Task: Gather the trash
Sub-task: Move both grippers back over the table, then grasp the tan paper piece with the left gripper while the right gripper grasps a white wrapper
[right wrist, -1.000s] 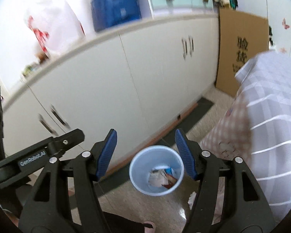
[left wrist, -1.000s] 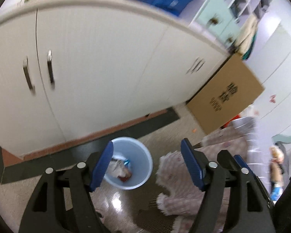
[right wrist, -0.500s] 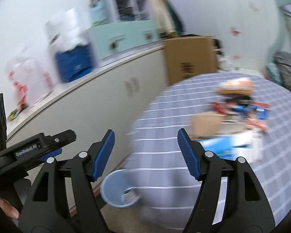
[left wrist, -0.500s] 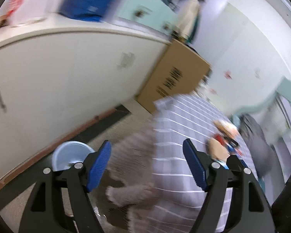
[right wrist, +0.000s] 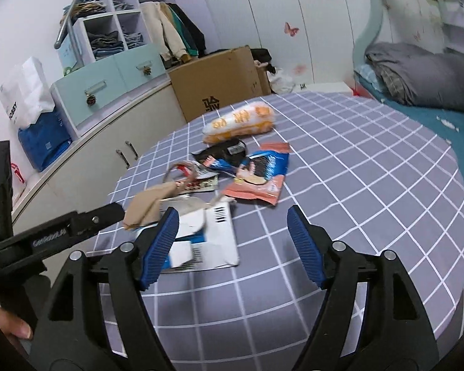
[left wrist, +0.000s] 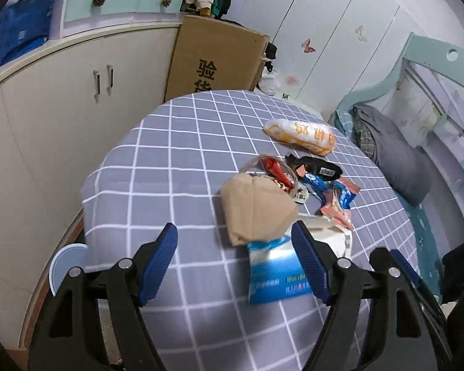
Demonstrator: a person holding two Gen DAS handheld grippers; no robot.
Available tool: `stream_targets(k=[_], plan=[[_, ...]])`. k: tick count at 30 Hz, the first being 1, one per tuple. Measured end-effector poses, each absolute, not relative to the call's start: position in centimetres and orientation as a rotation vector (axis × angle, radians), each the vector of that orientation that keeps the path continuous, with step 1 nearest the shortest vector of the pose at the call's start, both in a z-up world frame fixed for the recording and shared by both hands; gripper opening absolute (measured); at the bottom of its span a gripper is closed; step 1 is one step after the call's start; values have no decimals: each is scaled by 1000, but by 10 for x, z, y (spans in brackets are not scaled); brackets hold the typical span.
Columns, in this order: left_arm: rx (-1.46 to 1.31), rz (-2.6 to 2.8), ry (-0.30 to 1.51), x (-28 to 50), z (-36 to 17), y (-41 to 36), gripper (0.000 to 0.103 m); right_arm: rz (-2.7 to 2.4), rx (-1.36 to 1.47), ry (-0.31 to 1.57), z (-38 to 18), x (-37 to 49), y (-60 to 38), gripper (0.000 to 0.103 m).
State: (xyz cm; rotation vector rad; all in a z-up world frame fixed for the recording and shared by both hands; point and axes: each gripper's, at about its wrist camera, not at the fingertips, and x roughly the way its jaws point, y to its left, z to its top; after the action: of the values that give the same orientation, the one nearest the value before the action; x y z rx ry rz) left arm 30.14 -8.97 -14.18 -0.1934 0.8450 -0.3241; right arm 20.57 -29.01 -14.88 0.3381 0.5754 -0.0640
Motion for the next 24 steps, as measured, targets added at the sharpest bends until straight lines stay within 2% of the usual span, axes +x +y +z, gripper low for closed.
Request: stream_targets(k=[5,6,7,9,10,11,13,24], plan=[[-165,-308,866,319,-155,-101,74,-49,376,609,-158,212,-300,73],[-164,-306,872,322,-157,-101,71,-33,392,618,-159,214,-302,73],[-167,-320,877,325,-158,-102,54,-27,400,620,-160,215,-303,73],[-166,-359,891,327,-159,-103,32,-22,403,628,-159,216,-304,74],[-170,-372,890,327,-159,-103,15,-10,403,637,-160,218,-303,75],[-176,-381,882,326,-158,-102,9,0,403,648,-160,220,-302,75],[-192,-402,860,320,-155,-100,5,28,422,666,-162,224,-301,75],[-211,-310,670,268,-125,-55,4,124,473,739,-169,244,-286,77]])
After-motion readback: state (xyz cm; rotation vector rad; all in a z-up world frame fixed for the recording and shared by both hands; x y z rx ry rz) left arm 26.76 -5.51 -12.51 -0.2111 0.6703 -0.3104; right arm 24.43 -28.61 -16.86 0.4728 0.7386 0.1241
